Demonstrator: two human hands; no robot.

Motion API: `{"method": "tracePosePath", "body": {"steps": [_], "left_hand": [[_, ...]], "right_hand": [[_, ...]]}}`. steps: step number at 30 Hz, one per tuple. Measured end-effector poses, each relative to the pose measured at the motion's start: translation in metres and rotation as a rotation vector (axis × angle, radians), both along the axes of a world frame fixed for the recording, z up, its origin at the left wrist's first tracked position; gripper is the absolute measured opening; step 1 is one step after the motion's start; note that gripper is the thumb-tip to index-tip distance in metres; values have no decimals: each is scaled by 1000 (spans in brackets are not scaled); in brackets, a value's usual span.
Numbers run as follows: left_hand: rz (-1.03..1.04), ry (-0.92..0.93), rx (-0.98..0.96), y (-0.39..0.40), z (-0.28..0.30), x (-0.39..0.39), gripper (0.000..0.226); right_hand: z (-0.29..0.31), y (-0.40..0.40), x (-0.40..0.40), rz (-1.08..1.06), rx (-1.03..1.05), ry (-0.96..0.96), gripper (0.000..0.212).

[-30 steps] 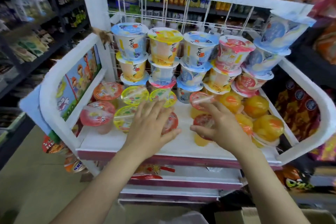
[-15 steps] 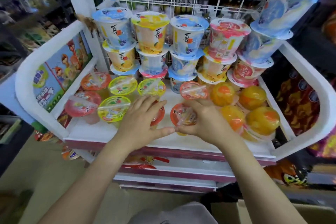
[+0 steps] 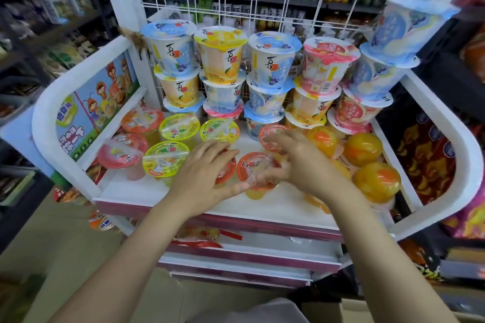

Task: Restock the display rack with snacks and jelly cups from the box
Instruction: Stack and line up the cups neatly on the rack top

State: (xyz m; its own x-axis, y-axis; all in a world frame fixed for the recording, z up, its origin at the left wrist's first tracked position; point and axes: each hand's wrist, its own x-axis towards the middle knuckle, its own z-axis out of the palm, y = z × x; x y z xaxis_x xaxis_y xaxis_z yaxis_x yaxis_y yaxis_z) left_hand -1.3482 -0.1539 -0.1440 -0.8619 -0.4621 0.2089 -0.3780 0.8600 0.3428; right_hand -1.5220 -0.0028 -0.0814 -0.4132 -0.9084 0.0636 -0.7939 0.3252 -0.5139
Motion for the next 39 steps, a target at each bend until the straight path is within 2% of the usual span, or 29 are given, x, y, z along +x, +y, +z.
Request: {"method": "tracePosePath", "body": {"steps": [4, 7, 11, 14, 19, 23, 26, 30, 33, 37, 39], "left_hand": [[26, -41, -19, 6, 11, -6, 111], [44, -13, -51, 9, 12, -12, 110], [61, -7, -55, 7, 7, -15, 104], [61, 3, -39, 7, 6, -14, 104], [62, 31, -35, 7, 3, -13, 97], [60, 37, -41, 7, 2, -13, 100], [62, 28, -44, 6, 1, -13, 100], [59, 39, -58, 6, 0, -14, 97], [58, 44, -58, 6, 0, -14, 97], [52, 41, -47, 5, 0, -13, 96], [50, 46, -51, 5, 0, -13, 97]], "right_hand": [[20, -7, -29, -55, -14, 80, 65], [16, -19, -41, -83, 114, 107, 64], [10, -25, -47, -90, 229, 37, 62], [7, -26, -52, -101, 217, -1, 65], [-1, -33, -53, -145, 73, -143, 45], [0, -37, -51, -146, 93, -76, 32], [4, -36, -51, -134, 178, 74, 33], [-1, -42, -47, -123, 176, 163, 36], [-8, -46, -43, -115, 134, 151, 48], [-10, -44, -45, -165, 102, 97, 39], [-8, -43, -47, -185, 118, 75, 42]]}}
